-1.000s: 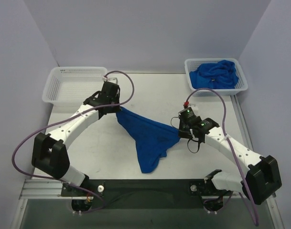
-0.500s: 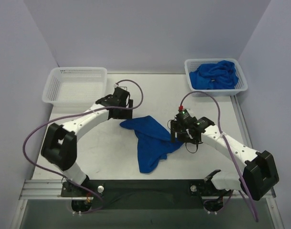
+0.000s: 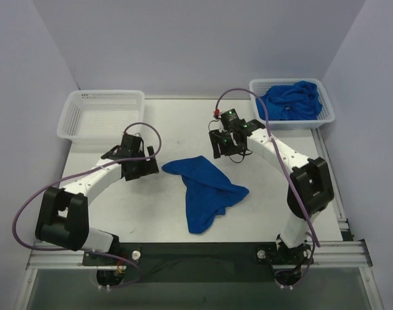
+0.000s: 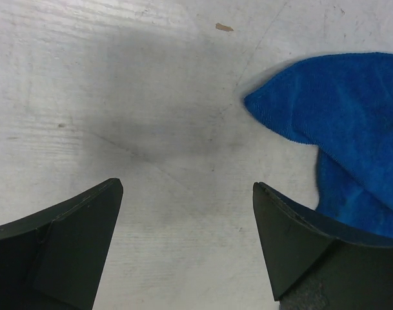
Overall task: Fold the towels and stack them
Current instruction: Flatten out the crumpled towel
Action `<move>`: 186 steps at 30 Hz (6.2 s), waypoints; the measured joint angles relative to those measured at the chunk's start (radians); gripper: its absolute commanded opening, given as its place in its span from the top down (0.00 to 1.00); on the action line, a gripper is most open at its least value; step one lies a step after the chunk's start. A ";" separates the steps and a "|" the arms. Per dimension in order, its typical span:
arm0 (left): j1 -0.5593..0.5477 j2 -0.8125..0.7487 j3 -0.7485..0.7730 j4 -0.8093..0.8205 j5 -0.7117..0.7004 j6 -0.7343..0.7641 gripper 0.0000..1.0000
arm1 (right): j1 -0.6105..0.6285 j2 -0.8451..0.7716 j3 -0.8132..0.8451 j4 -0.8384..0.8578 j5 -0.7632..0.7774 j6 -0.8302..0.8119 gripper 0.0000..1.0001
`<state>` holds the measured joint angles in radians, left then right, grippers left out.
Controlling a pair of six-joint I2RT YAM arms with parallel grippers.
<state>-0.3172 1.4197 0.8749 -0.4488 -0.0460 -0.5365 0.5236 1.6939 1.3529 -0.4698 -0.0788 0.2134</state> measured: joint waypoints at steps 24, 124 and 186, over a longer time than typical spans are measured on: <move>-0.016 0.339 0.141 0.219 0.140 -0.061 0.39 | -0.037 0.379 0.122 0.137 -0.229 -0.061 0.54; -0.118 0.119 0.021 -0.045 0.006 -0.011 1.00 | 0.096 0.731 0.682 0.058 -0.125 -0.386 0.71; -0.167 -0.163 1.186 -0.040 0.092 0.604 1.00 | 0.190 -0.311 0.847 0.089 0.248 -0.515 1.00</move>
<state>-0.4847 1.2568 2.0605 -0.4885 0.0460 0.0673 0.7139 1.3830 2.1998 -0.3809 0.1688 -0.3012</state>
